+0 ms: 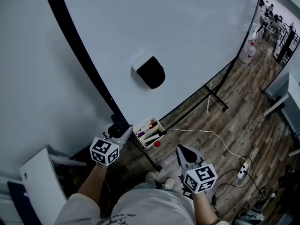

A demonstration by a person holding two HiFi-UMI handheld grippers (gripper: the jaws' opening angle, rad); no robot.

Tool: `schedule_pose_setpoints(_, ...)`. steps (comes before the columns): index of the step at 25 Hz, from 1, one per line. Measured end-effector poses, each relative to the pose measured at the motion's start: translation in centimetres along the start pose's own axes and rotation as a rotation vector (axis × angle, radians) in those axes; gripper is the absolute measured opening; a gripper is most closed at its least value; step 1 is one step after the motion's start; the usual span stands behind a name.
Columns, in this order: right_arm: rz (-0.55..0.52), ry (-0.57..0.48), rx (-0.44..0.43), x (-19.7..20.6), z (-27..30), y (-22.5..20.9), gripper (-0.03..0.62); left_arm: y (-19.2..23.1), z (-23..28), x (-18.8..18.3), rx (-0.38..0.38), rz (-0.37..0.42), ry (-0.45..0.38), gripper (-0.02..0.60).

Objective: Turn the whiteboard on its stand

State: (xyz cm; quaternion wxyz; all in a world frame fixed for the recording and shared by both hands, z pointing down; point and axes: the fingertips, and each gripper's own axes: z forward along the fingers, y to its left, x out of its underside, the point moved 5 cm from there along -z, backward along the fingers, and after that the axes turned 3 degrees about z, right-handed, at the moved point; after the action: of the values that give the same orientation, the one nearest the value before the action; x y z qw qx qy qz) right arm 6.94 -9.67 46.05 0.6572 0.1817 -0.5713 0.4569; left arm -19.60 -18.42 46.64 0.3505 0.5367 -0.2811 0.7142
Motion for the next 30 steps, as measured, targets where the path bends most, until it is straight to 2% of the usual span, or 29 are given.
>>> schedule_pose_setpoints(6,-0.002,0.007,-0.018,-0.3,0.3,-0.4,0.006,0.0,0.0,-0.1,0.000,0.002,0.001,0.189)
schedule_pose_setpoints(11,-0.006,0.005,-0.024,-0.4,0.4,-0.1,0.006,-0.3,0.1,0.0,-0.054,-0.002,0.037,0.196)
schedule_pose_setpoints(16,-0.003,0.007,-0.032,-0.3,0.3,0.0,0.006,-0.7,-0.7,0.1,-0.103,-0.046,0.024,0.233)
schedule_pose_setpoints(30,-0.006,0.019,-0.081,0.2,0.7,1.3,0.006,-2.7,-3.9,0.2,-0.143,-0.080,0.034,0.235)
